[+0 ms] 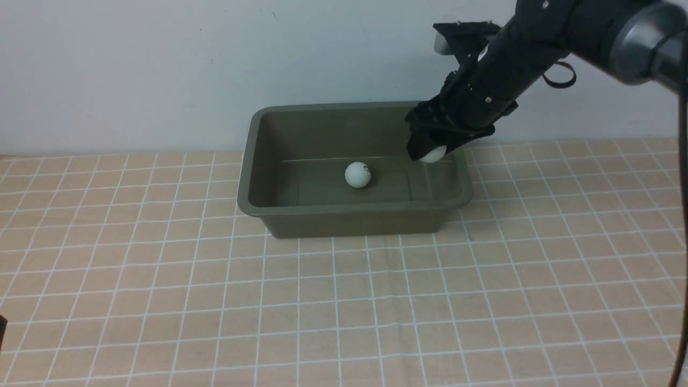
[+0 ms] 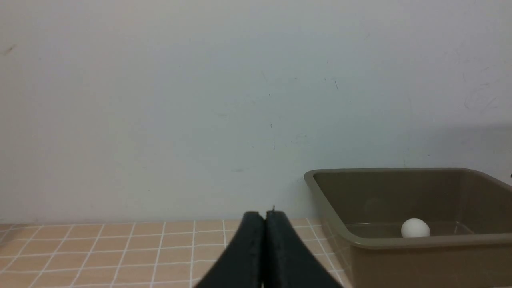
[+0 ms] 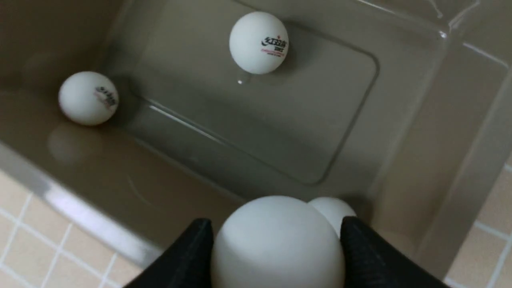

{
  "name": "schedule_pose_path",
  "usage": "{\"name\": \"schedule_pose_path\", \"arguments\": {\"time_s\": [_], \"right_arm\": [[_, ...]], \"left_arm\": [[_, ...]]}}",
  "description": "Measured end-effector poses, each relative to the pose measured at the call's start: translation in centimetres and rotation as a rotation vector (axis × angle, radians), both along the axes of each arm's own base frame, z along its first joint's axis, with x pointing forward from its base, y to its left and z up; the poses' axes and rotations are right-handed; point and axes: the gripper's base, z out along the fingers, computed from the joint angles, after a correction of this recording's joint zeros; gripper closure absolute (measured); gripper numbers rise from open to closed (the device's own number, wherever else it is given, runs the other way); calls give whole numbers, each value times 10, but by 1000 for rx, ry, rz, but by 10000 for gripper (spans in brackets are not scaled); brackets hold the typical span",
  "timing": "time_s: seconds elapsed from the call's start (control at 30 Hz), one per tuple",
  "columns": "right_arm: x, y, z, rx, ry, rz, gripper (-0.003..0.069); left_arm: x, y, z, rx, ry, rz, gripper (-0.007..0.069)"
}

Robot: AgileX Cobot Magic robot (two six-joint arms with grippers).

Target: Put the table tennis balls into the box on the light coffee tablecloth.

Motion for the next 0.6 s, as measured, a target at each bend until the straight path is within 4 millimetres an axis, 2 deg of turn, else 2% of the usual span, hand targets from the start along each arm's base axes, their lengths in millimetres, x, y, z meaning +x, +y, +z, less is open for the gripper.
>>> {"name": "schedule_pose_path", "arguments": {"time_s": [0.1,0.13,0.23,0.3,0.37,0.47,0.5,0.53,0.6], "right_arm": [[4,2,-13,-2,9,16,214],[7,3,-23,-7,22,30,170],[8,4,-30,-9,33,35,127],[9,4,-28,-8,25,37,118],[9,4,-18,-13,20,50,113],[11,4,7,-24,-16,76,111],[11,4,7,-26,-15,76,111],[14,2,26,-38,-79,69,111],[11,-3,50,-58,-140,31,111]], "left_arm": [[0,0,0,0,0,0,689],[0,0,0,0,0,0,689],[0,0,0,0,0,0,689],[0,0,0,0,0,0,689],[0,0,0,0,0,0,689],[0,0,0,0,0,0,689],[0,0,0,0,0,0,689],[0,0,0,0,0,0,689],[0,0,0,0,0,0,689]]}}
